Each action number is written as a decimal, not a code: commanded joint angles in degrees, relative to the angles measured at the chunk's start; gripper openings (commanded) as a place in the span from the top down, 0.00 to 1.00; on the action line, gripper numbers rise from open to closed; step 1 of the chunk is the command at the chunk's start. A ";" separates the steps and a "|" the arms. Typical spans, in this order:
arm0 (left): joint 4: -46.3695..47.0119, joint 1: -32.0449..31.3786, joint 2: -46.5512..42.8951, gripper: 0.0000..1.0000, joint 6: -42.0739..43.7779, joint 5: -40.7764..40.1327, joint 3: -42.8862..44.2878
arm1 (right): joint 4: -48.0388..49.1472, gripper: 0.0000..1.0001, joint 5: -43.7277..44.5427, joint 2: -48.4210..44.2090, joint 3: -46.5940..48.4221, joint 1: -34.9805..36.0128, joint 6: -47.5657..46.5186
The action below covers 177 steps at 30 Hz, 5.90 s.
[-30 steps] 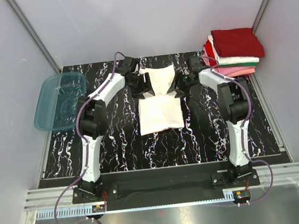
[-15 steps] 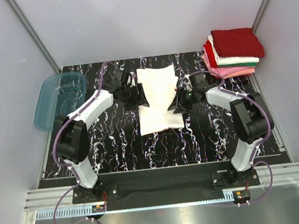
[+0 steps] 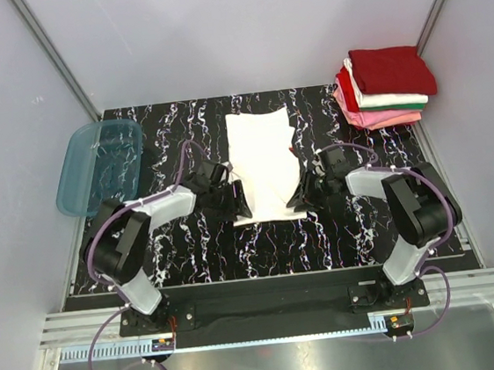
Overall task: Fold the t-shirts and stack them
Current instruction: Fold the tshirt
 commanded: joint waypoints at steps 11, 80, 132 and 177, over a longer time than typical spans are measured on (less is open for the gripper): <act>-13.02 -0.84 -21.78 0.13 0.07 -12.84 -7.86 | -24.91 0.24 14.04 -23.54 1.76 0.11 -2.89; -18.81 -17.10 -56.77 1.00 -27.10 -17.22 -18.28 | -39.05 1.00 15.09 -57.03 -8.02 10.57 15.06; -12.34 12.88 4.23 0.12 3.67 -0.18 25.55 | -19.83 0.06 12.91 5.99 30.87 -6.40 -6.49; -0.46 -0.13 -1.51 0.31 1.12 -2.47 8.90 | -18.94 0.35 26.09 -16.10 5.35 -2.79 -6.12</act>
